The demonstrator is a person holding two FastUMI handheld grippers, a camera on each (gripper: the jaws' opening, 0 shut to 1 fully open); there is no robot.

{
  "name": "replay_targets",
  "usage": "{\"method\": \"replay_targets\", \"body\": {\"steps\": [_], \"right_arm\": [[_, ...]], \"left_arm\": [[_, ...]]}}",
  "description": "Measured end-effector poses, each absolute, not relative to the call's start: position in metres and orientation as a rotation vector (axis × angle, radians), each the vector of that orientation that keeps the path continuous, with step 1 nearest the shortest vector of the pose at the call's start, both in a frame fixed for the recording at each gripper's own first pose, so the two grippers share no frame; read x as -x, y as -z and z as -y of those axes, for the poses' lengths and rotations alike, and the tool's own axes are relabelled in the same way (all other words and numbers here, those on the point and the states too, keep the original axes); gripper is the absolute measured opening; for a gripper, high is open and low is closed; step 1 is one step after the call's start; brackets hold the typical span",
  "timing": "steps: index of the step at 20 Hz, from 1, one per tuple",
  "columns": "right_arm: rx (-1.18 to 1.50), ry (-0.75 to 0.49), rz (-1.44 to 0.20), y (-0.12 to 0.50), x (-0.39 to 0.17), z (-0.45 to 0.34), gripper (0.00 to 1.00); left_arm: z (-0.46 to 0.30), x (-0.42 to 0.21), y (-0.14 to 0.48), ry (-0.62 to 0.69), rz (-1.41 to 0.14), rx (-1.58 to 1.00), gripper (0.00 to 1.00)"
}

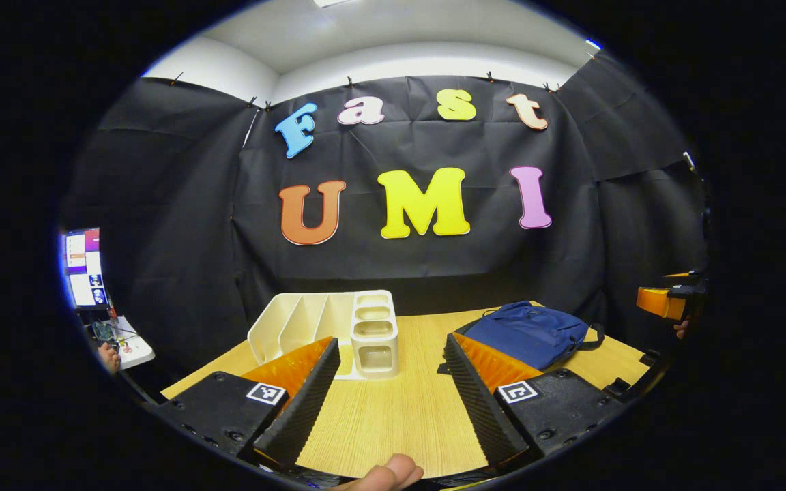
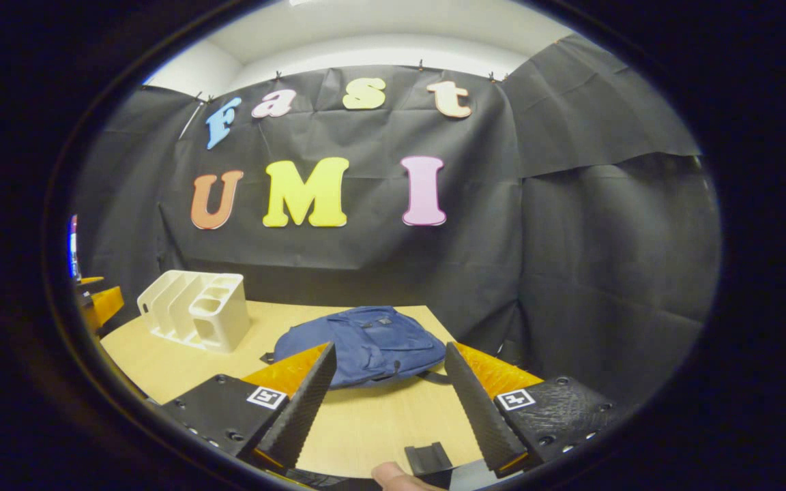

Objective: Open the schoolbag, grab two books from the bookshelf and put them into the schoolbag.

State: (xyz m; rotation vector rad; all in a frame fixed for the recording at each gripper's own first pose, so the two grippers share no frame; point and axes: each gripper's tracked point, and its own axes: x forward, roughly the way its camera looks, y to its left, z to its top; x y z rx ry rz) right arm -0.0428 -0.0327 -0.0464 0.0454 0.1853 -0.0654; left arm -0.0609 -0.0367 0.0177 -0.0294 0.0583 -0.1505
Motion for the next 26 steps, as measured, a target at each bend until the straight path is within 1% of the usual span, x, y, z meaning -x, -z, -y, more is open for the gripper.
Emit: {"method": "replay_targets", "body": {"steps": [1,3,5,6,7,8,11,12,14,15,17,18,19,20,21,22,25,26], "right_arm": [[-0.042,0.053,-0.18,0.047,0.047,0.029,0.96],[-0.023,0.054,-0.192,0.056,0.052,0.029,0.96],[-0.025,0.042,-0.193,0.056,0.053,0.022,0.94],[-0.023,0.039,-0.193,0.057,0.052,0.021,0.96],[-0.016,0.039,-0.192,0.057,0.053,0.021,0.96],[-0.01,0.036,-0.192,0.058,0.052,0.02,0.94],[-0.002,0.028,-0.198,0.063,0.051,0.017,0.94],[0.001,0.028,-0.203,0.066,0.052,0.018,0.98],[0.003,0.033,-0.208,0.068,0.051,0.02,0.94],[0.005,0.04,-0.212,0.07,0.05,0.022,0.96],[0.022,0.066,-0.217,0.07,0.049,0.028,0.96],[0.029,0.068,-0.208,0.067,0.051,0.029,0.98],[0.029,0.068,-0.196,0.064,0.053,0.029,0.94],[0.028,0.068,-0.189,0.063,0.054,0.03,0.94],[0.031,0.073,-0.189,0.064,0.054,0.031,0.98],[0.04,0.075,-0.187,0.063,0.055,0.033,0.96],[0.048,0.083,-0.188,0.062,0.059,0.038,0.96],[0.048,0.078,-0.193,0.064,0.057,0.036,0.99]], "left_arm": [[0.044,0.066,-0.018,0.176,-0.053,0.029,0.97],[0.052,0.07,-0.017,0.203,-0.055,0.024,0.99],[0.049,0.071,-0.015,0.198,-0.059,0.023,0.97],[0.05,0.071,-0.012,0.201,-0.064,0.027,0.97],[0.05,0.071,-0.008,0.197,-0.076,0.035,0.97],[0.048,0.071,-0.006,0.192,-0.083,0.041,0.97],[0.043,0.068,-0.001,0.173,-0.095,0.04,0.97],[0.041,0.067,0.0,0.165,-0.099,0.038,0.98],[0.043,0.066,0.003,0.165,-0.102,0.029,0.98],[0.043,0.066,0.004,0.163,-0.103,0.026,0.98],[0.042,0.066,0.004,0.155,-0.107,0.022,0.97],[0.038,0.068,0.004,0.149,-0.101,0.022,0.97],[0.036,0.068,0.002,0.143,-0.093,0.025,0.97],[0.037,0.067,0.002,0.142,-0.09,0.029,0.97],[0.038,0.068,0.003,0.147,-0.094,0.032,0.97],[0.039,0.066,0.006,0.153,-0.098,0.035,0.97],[0.032,0.066,0.007,0.141,-0.1,0.044,0.97],[0.031,0.065,0.008,0.138,-0.103,0.049,0.98]]}}
